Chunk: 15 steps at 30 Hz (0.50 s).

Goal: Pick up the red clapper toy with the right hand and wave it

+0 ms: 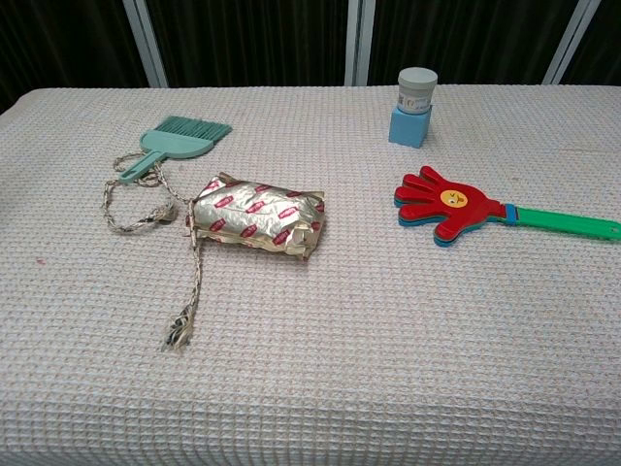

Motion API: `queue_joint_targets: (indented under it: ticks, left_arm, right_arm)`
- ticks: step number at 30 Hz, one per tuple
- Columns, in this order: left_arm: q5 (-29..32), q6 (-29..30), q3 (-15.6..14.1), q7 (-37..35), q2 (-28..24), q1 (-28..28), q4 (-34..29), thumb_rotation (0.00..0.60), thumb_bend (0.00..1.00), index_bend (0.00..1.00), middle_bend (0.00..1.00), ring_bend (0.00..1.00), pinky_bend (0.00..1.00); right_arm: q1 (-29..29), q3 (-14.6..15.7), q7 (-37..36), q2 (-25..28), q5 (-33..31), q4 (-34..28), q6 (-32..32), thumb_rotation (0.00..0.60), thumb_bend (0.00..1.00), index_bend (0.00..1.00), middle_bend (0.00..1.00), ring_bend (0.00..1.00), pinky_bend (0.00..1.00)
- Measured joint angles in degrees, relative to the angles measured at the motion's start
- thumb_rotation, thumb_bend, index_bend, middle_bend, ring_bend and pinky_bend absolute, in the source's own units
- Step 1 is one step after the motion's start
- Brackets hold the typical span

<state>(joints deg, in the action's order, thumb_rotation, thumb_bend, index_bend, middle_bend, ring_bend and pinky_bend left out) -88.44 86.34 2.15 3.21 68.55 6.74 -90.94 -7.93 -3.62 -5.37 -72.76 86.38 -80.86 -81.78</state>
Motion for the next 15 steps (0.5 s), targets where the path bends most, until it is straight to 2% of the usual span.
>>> queue_joint_targets:
  ticks: [15]
  left_arm:
    - [0.6,-0.9,0.1,-0.8,-0.3,0.3,0.4,0.595,0.13,0.04,0.02,0.00,0.06]
  right_arm:
    - [-1.2,0.5,2.7,-1.0,0.1,-0.5,2.4,0.600,0.17,0.00,0.00,0.00,0.00]
